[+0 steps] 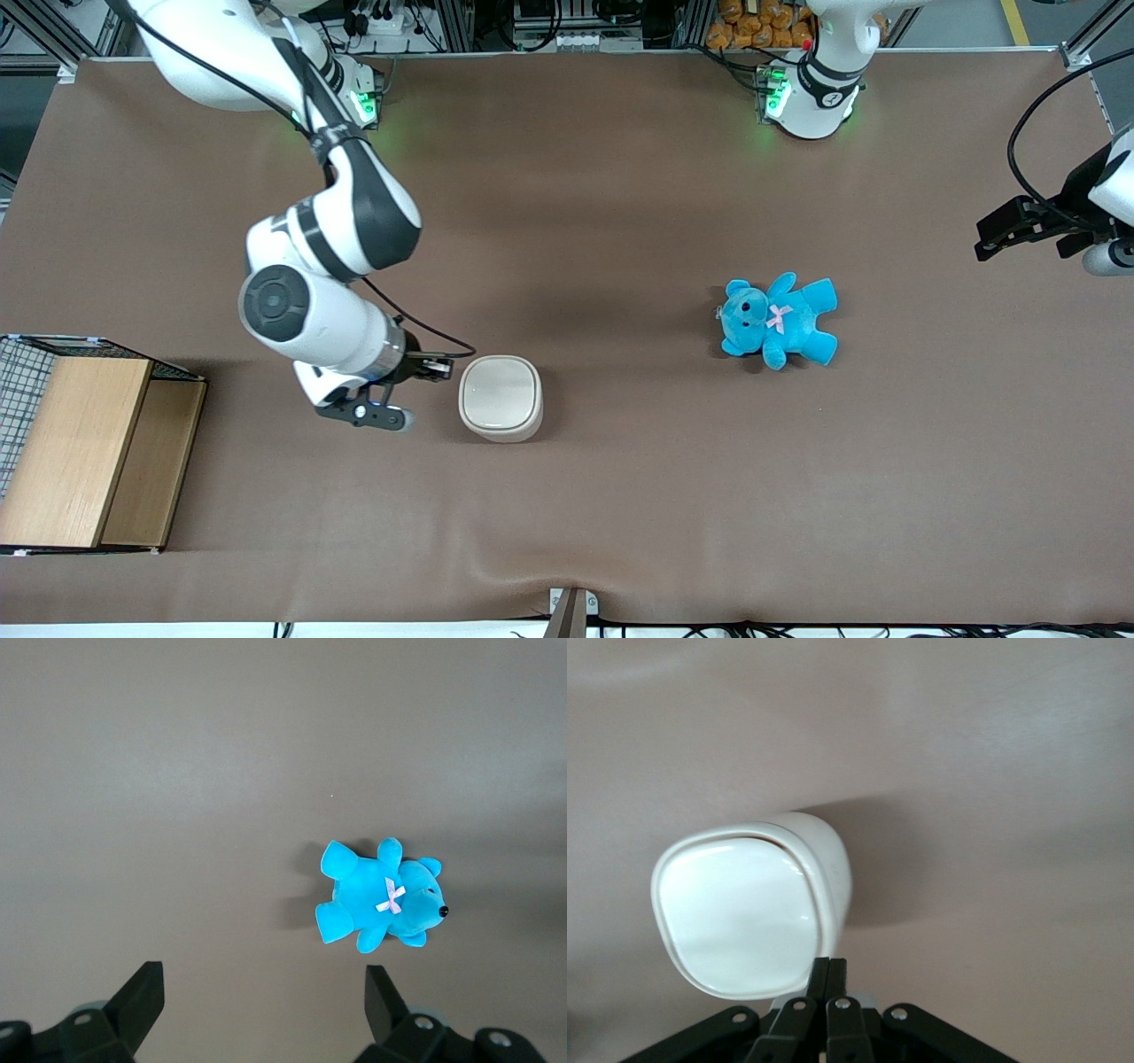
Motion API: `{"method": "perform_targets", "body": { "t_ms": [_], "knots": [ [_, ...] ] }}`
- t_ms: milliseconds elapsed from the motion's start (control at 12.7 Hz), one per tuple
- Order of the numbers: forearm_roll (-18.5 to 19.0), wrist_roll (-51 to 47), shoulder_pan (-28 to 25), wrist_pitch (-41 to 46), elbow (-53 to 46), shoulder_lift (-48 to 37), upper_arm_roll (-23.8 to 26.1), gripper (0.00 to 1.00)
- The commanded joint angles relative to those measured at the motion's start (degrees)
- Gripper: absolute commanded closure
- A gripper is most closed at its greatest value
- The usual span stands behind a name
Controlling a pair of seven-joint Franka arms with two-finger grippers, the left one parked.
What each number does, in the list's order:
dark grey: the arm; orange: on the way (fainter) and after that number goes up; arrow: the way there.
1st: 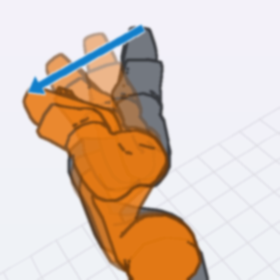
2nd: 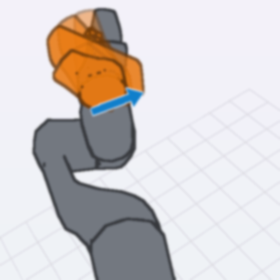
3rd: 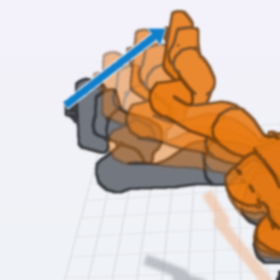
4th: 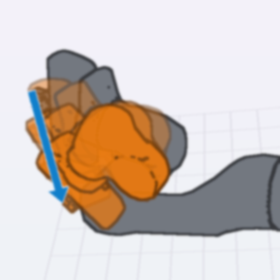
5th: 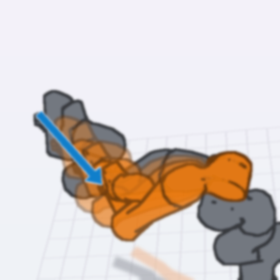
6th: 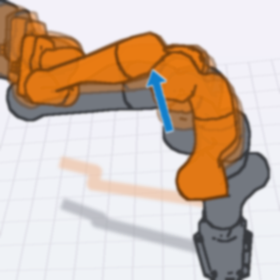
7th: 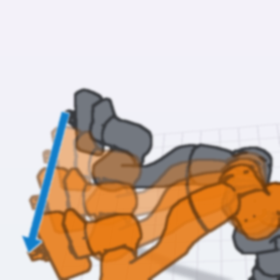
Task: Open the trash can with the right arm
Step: 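Move the right gripper over the white trash can's lid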
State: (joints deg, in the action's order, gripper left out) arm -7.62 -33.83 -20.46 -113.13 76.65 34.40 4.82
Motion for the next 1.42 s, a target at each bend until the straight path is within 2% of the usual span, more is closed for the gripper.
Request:
{"method": "perform_targets", "body": {
  "t_ms": [0, 472, 1337],
  "knots": [
    [-0.29, -2.82, -1.6, -1.22, -2.3, 2.59, -0.34, 1.0],
    [-0.12, -2.83, -2.74, -7.45, -2.21, 5.41, -0.34, 1.0],
    [1.9, -3.09, -3.27, -8.34, -1.77, 6.82, -0.6, 1.0]
  ]
}}
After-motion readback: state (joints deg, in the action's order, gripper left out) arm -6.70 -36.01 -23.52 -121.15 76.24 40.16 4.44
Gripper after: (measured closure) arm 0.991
